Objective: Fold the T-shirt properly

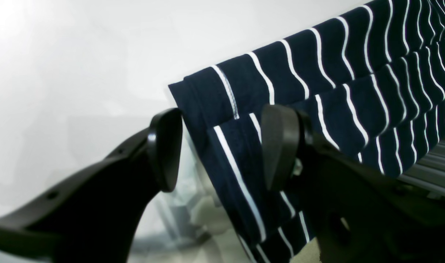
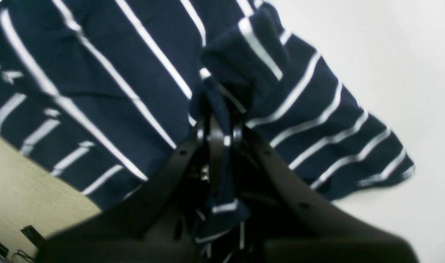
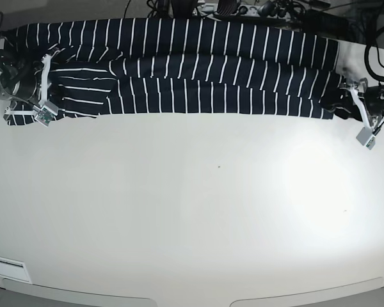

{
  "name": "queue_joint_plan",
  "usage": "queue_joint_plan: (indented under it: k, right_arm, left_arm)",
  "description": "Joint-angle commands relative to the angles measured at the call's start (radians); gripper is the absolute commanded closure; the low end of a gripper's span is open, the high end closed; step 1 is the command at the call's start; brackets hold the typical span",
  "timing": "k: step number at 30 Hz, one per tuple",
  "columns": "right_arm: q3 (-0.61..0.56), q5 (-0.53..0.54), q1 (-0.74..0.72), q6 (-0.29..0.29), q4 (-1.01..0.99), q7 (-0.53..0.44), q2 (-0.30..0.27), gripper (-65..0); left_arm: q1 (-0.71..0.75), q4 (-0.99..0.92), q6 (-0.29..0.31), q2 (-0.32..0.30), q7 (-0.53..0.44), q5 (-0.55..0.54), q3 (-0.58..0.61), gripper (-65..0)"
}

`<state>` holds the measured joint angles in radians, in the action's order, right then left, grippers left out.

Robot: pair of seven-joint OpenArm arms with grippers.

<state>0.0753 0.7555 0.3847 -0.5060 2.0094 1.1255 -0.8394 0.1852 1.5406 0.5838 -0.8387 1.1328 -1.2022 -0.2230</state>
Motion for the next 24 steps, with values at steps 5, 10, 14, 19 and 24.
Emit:
queue_joint_plan:
  k: [5, 10, 14, 19, 24]
  right_arm:
    - [0.011, -0.137, 0.02, 0.208, 0.011, -0.113, -0.016, -5.6]
    - [0.011, -0.27, 0.019, 0.318, 0.011, -0.139, 0.007, -0.2]
    - [0.011, -0.301, 0.02, 0.344, 0.011, -0.138, 0.019, -0.9]
    - [0.011, -0.354, 0.02, 0.361, 0.011, -0.139, 0.041, -23.7]
    - [0.011, -0.428, 0.02, 0.443, 0.014, -0.171, 0.064, -39.3]
  left_arm:
    - [-0.014, 0.009, 0.0, -0.026, -0.011, -0.014, -0.013, -36.0]
    - [-0.014, 0.01, -0.001, -0.026, -0.011, -0.014, -0.013, -36.0]
    - [-0.014, 0.01, -0.001, -0.026, -0.011, -0.014, -0.013, -36.0]
    - [-0.014, 0.009, 0.0, -0.026, -0.011, -0.014, -0.013, -36.0]
    - [-0.014, 0.009, 0.0, -0.026, -0.012, -0.014, -0.013, -36.0]
